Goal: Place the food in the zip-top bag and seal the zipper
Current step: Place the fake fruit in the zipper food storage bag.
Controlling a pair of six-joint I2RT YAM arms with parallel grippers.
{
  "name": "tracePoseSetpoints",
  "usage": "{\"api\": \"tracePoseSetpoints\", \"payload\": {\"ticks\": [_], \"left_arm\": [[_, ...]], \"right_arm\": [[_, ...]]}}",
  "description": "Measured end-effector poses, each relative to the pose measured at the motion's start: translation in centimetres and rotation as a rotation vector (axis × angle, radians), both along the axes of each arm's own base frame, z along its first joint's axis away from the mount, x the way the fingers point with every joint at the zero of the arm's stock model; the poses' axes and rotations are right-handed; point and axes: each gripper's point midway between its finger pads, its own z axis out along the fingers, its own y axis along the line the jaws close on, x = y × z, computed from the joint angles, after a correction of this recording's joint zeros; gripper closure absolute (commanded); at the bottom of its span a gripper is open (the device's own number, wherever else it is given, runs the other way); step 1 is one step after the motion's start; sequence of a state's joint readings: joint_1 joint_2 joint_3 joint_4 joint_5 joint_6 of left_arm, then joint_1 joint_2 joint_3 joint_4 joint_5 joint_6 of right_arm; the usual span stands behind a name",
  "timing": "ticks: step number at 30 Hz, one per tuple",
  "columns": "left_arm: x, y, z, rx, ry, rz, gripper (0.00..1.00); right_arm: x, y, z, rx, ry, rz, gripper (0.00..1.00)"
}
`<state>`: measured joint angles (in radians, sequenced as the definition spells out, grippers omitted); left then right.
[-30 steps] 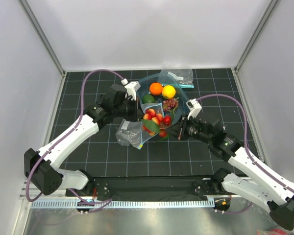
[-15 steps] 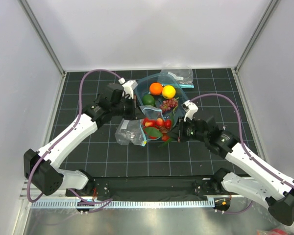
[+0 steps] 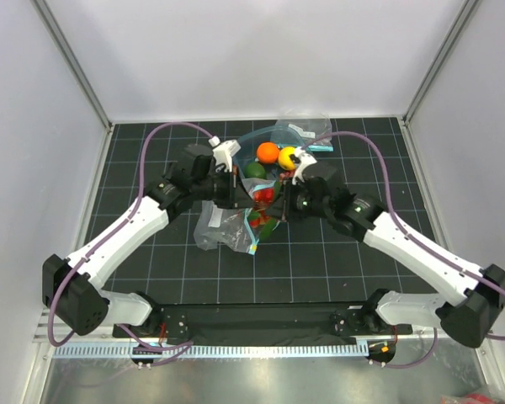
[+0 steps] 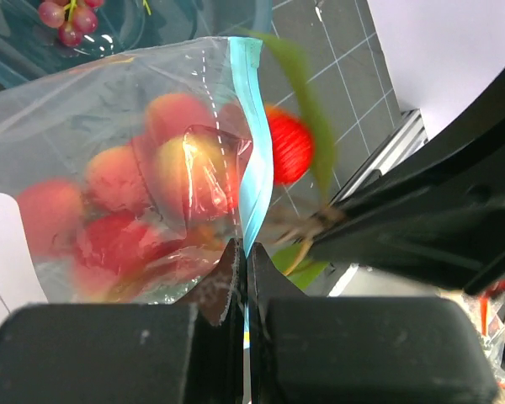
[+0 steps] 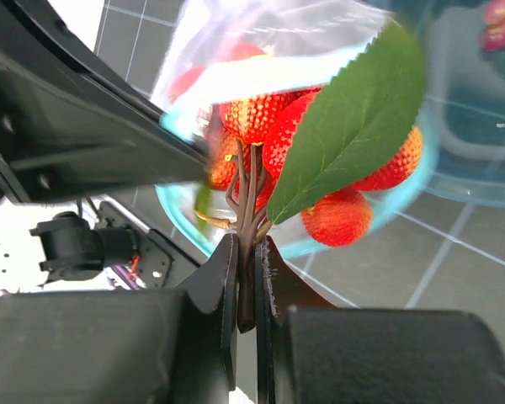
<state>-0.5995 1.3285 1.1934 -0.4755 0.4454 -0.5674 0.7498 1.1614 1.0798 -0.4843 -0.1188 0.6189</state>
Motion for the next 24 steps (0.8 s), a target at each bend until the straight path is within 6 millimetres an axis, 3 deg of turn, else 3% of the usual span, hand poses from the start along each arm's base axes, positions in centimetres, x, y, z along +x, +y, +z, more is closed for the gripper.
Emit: {"api": "tracePoseSetpoints", "payload": {"ticks": [6,12,19,24], "left_arm": [[-0.1,0.0,-0.7,-0.001,0.016,0.002,1.0],[-0.3,-0.2,-0.5,-0.011,0.019,-0.01,1.0],[-0.7,-0.7,0.4,-0.062,0.024,-0.045,1.0],[-2.5,-0.9,2.4,-0.12,0.012,-0.118,1.0]], "right_arm": [[-0.5,3.4,-1.9,-0.018,0.082,0.025,0.99],[0.1,5.2,-2.6,0.024,0.077,0.029,0.99],[0.4,4.8,-4.2,0.032,0.031,0.023,0.99],[0.7,3.8,-2.2,0.043,-0.051,0.005,0.99]]}}
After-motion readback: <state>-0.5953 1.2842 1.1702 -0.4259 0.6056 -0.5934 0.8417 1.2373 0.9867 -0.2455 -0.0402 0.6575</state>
